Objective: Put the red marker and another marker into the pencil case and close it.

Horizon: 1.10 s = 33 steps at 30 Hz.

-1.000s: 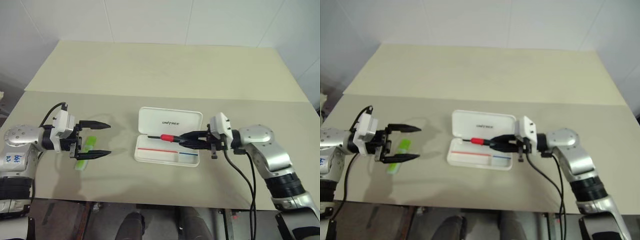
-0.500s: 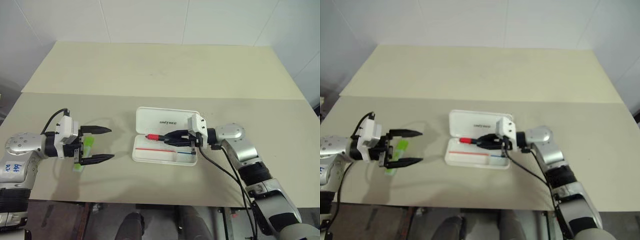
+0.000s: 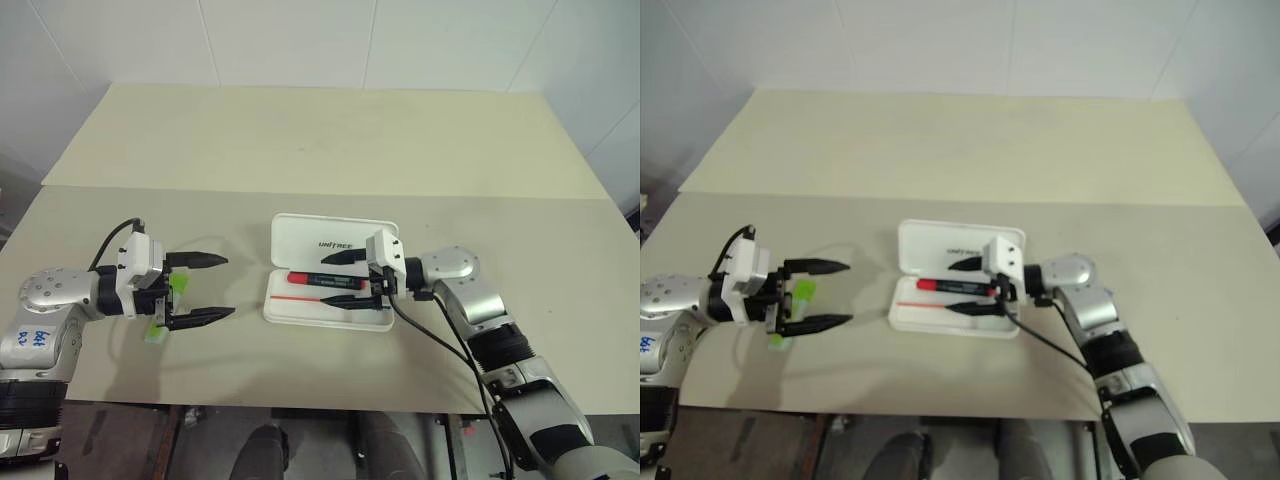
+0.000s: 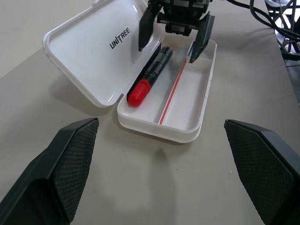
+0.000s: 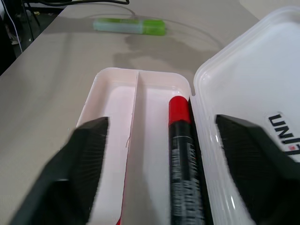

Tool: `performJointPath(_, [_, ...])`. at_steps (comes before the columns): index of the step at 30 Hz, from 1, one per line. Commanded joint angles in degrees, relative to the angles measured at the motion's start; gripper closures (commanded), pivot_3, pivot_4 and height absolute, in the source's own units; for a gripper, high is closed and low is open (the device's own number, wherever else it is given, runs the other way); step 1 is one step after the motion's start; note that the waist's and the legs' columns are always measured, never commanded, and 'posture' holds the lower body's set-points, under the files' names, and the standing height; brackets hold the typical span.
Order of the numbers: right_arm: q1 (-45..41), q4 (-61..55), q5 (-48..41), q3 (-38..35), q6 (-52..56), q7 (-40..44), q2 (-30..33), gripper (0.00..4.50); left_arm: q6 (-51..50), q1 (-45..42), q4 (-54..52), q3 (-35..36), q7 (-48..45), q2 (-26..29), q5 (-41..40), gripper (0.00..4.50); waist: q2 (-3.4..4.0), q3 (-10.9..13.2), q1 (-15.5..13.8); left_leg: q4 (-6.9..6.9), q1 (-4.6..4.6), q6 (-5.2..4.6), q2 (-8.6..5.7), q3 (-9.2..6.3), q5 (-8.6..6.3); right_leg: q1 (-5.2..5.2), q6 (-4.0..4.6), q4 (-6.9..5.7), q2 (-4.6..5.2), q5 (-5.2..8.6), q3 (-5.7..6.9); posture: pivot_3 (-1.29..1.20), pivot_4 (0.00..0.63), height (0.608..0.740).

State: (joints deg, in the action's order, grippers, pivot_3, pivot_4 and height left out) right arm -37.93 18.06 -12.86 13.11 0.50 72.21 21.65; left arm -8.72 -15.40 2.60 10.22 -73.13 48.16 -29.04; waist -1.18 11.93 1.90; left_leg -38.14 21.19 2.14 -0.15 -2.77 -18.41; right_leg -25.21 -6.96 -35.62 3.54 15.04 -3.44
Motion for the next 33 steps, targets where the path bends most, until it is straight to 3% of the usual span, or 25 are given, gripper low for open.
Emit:
performJointPath(1, [-1.53,-5.44,-3.24,-2.00,2.19,-0.11,-0.17,0.03,-0.31,0.14,-2.23,1.13,0.67,-0.21,-0.74,0.00,0.00,0.00,0.00,0.00,0.00,0.00,0.00,0.00,0.00,0.00,0.00,-0.01,0.00,0.00,0.00,0.00,0.150,0.740])
performJointPath(7, [1.35,-22.82,-14.36,-5.86,12.55,-1.65,1.09,0.03,-1.77,2.86,-6.41,2.65,4.81,-1.55,-1.29,0.00,0.00,0.00,-0.11,0.02,0.05,0.01,0.02,-0.02,0.00,-0.06,0.00,0.00,0.02,0.00,0.00,0.00,0.150,0.740])
performJointPath(13, [6.17,-34.03,-20.24,-10.76,19.20,-3.06,7.66,0.03,-2.52,8.06,-12.43,8.40,14.81,-4.78,-1.06,0.00,-0.05,-0.03,-0.33,0.05,0.07,0.02,0.01,-0.04,-0.02,-0.06,0.01,0.06,0.08,0.01,0.01,0.00,0.150,0.740])
performJointPath(20, [9.50,-30.66,-19.90,-17.70,18.30,-3.65,15.07,0.03,0.34,19.49,-20.33,19.13,30.98,-14.16,1.36,0.00,-0.08,-0.05,-0.07,0.03,-0.03,0.01,0.02,0.05,-0.01,-0.05,0.01,0.17,0.08,0.00,-0.08,0.00,0.150,0.740])
performJointPath(24, [9.34,-26.65,-18.51,-18.56,15.77,-2.99,16.40,0.03,3.28,28.43,-22.55,20.76,33.61,-19.09,2.36,0.00,-0.09,-0.06,-0.21,0.03,-0.09,0.00,0.02,0.12,-0.01,-0.05,0.04,0.11,0.03,0.01,-0.12,0.00,0.150,0.740])
performJointPath(33, [9.22,-26.09,-17.70,-16.74,14.35,-3.70,15.56,0.03,5.45,35.13,-23.24,20.68,42.09,-25.82,4.87,0.00,-0.12,-0.07,-0.31,-0.04,-0.58,-0.02,-0.01,0.03,0.01,0.69,0.05,0.35,0.05,-0.05,-0.03,0.00,0.150,0.740])
